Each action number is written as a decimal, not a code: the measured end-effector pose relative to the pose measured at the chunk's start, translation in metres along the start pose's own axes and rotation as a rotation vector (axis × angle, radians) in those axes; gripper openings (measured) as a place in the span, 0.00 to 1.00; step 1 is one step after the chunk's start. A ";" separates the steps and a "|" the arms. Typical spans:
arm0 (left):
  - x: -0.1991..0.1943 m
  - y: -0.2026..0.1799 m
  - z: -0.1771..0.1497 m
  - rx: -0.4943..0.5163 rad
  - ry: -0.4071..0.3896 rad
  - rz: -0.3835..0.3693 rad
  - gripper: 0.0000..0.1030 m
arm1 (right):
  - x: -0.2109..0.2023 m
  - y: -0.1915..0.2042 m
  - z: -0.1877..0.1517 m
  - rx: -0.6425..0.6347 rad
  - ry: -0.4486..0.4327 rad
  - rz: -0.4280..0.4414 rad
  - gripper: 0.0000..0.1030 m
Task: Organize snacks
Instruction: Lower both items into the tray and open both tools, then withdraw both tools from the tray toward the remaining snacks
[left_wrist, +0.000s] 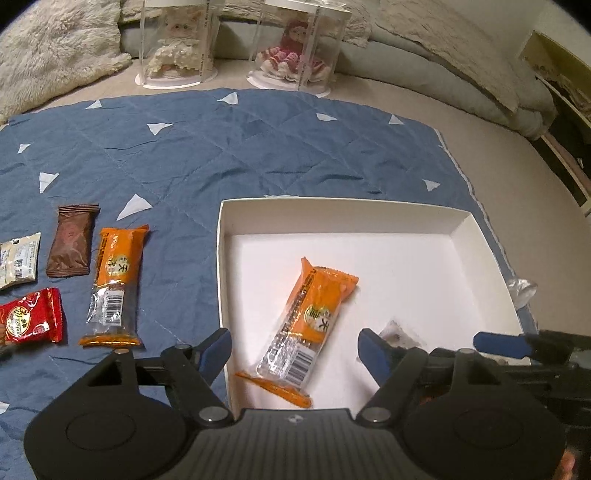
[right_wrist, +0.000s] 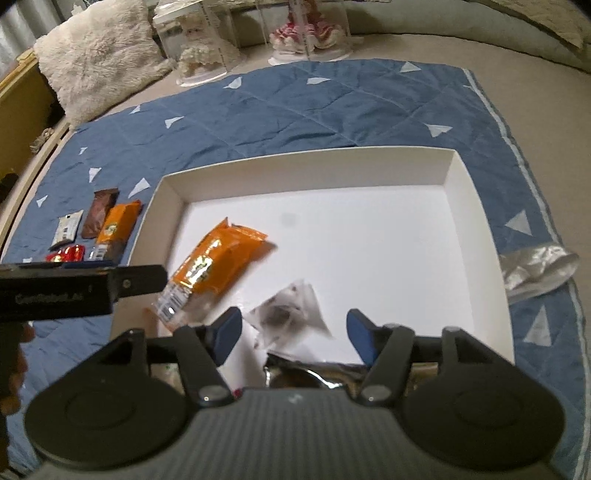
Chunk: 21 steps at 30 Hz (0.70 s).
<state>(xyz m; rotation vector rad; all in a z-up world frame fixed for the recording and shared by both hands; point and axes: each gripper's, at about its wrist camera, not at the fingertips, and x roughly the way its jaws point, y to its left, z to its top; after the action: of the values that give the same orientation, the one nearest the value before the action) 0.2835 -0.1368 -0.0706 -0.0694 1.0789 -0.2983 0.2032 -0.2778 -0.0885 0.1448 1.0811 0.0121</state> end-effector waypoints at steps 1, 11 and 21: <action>-0.001 0.000 -0.001 0.002 0.004 0.001 0.74 | -0.002 -0.001 -0.001 -0.001 -0.001 -0.005 0.69; -0.010 -0.001 -0.014 0.032 0.033 0.016 0.80 | -0.021 -0.012 -0.008 0.003 -0.034 -0.041 0.78; -0.024 0.006 -0.031 0.038 0.055 0.027 1.00 | -0.029 -0.006 -0.018 -0.035 -0.028 -0.062 0.98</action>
<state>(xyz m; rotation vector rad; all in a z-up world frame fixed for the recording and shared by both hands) 0.2471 -0.1219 -0.0662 -0.0134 1.1273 -0.2977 0.1734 -0.2841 -0.0721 0.0800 1.0563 -0.0267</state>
